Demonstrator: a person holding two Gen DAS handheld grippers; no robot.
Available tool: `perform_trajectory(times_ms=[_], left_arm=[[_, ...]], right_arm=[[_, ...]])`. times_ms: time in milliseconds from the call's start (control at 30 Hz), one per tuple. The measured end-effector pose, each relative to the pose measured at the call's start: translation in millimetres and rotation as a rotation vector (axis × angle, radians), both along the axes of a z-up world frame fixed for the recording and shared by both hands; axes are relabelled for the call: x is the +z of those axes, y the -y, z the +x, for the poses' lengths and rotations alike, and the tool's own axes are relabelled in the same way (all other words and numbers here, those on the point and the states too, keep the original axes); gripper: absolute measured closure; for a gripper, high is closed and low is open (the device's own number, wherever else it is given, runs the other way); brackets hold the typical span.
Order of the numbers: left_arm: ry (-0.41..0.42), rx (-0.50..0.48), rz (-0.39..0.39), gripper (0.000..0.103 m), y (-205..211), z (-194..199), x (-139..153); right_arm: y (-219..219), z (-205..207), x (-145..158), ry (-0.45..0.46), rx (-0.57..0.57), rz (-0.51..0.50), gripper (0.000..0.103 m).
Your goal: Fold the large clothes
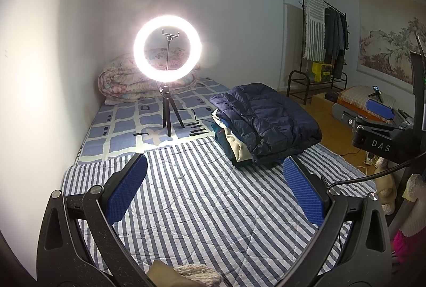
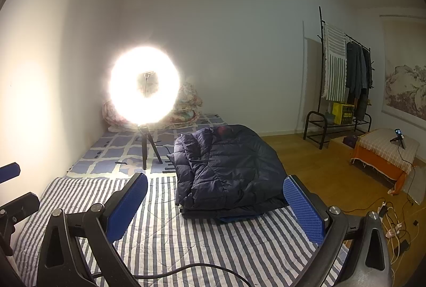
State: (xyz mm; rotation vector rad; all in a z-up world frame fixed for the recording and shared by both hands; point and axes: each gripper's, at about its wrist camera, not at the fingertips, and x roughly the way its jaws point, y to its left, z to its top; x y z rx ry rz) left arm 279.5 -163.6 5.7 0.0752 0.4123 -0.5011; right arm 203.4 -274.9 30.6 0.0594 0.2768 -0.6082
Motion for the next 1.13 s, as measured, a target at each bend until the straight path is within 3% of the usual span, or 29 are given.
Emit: perform_trajectory(times_ms=[1133], left_arm=[[0.009,0.004,0.006,0.0,-15.1,8.4,-6.4]], right_arm=[[-1.0,6.0,-10.4,-0.019,-0.01,0.009,0.0]])
